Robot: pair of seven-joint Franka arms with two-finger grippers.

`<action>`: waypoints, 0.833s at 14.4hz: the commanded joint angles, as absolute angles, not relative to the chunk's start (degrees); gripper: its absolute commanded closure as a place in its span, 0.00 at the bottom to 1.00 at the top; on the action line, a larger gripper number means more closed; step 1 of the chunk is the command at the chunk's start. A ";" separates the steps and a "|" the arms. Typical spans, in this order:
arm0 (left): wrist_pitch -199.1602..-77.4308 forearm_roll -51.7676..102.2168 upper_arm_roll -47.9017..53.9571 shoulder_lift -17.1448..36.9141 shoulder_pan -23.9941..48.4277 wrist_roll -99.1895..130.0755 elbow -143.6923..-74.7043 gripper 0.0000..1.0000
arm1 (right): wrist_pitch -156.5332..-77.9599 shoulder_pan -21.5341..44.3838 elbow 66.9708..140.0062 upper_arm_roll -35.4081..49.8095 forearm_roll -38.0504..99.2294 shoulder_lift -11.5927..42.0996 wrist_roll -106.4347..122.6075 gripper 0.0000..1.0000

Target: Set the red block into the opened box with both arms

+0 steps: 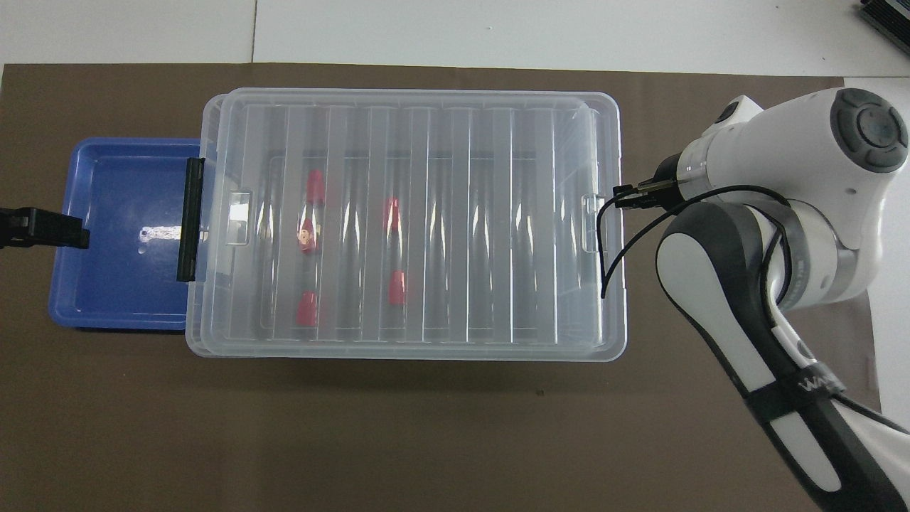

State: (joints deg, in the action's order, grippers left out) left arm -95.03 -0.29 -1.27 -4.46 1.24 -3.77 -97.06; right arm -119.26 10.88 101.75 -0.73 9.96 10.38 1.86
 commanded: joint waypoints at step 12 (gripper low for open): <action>-94.75 0.62 -1.93 -4.57 1.85 -3.96 -97.03 0.00 | -96.18 2.46 94.06 -1.41 -3.43 1.06 -0.25 0.00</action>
